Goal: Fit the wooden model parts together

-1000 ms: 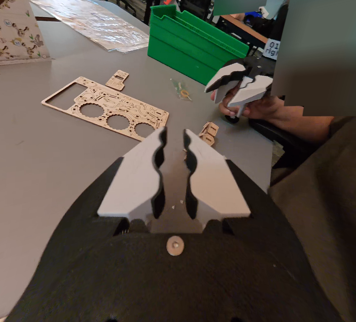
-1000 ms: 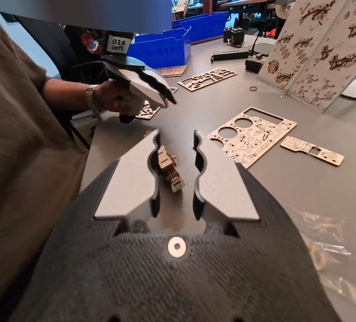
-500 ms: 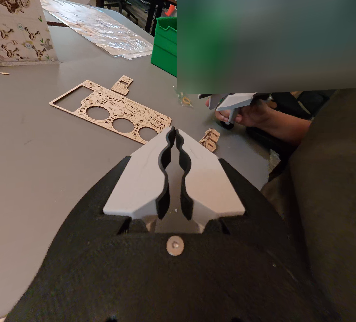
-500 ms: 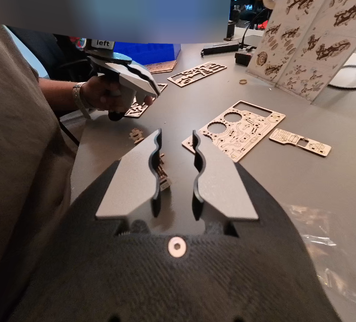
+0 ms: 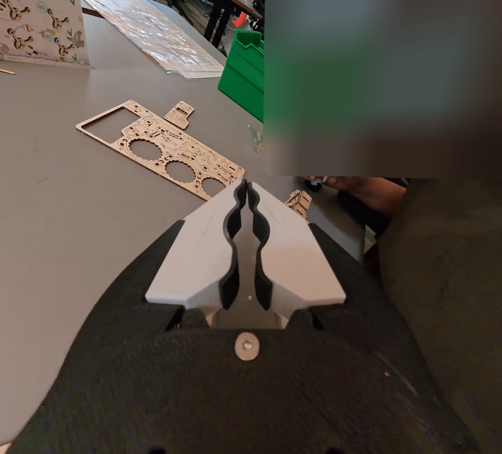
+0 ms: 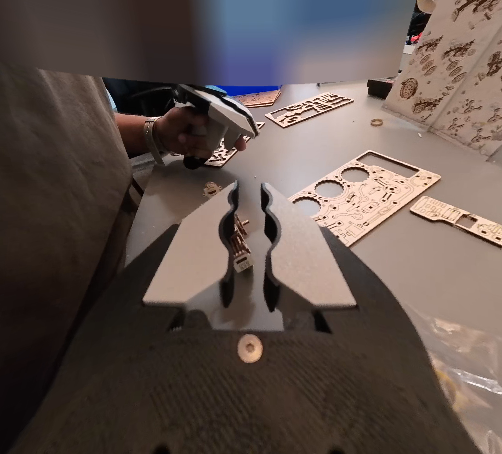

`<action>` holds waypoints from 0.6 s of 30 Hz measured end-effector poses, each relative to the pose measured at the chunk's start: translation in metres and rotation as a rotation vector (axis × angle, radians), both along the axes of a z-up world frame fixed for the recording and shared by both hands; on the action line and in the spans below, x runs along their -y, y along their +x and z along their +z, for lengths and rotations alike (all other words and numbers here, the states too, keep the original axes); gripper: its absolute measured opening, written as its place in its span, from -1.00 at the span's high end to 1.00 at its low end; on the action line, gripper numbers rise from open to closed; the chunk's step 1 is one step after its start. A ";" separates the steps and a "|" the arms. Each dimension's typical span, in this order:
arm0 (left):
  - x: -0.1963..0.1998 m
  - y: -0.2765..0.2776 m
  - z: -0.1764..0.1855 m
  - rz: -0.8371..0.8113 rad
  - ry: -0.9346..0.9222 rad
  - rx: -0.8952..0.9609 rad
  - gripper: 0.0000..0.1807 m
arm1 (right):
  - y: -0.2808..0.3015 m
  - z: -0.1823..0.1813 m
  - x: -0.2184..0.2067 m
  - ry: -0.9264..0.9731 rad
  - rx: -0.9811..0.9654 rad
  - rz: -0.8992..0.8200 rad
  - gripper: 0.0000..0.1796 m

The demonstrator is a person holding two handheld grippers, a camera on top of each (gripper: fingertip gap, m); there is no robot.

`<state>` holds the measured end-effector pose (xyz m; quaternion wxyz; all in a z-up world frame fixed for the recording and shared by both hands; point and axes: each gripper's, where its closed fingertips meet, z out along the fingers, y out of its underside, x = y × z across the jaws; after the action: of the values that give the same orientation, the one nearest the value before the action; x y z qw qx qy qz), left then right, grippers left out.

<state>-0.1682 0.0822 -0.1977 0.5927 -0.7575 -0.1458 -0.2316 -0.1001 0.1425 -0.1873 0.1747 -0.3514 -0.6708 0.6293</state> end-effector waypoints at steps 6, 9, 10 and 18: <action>0.003 -0.002 0.003 0.013 0.015 0.012 1.00 | -0.001 -0.001 -0.001 -0.001 0.007 -0.005 0.84; 0.003 -0.003 0.003 0.016 0.013 0.006 1.00 | -0.001 0.000 -0.001 -0.005 0.007 -0.006 0.84; 0.002 -0.003 0.003 0.016 0.013 0.006 1.00 | -0.001 0.000 -0.002 -0.006 0.006 -0.007 0.84; 0.001 -0.003 0.001 0.013 0.005 0.005 1.00 | -0.001 0.000 -0.002 -0.006 0.009 -0.010 0.84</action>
<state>-0.1712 0.0812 -0.1968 0.5957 -0.7546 -0.1518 -0.2297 -0.1014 0.1445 -0.1877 0.1738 -0.3579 -0.6680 0.6289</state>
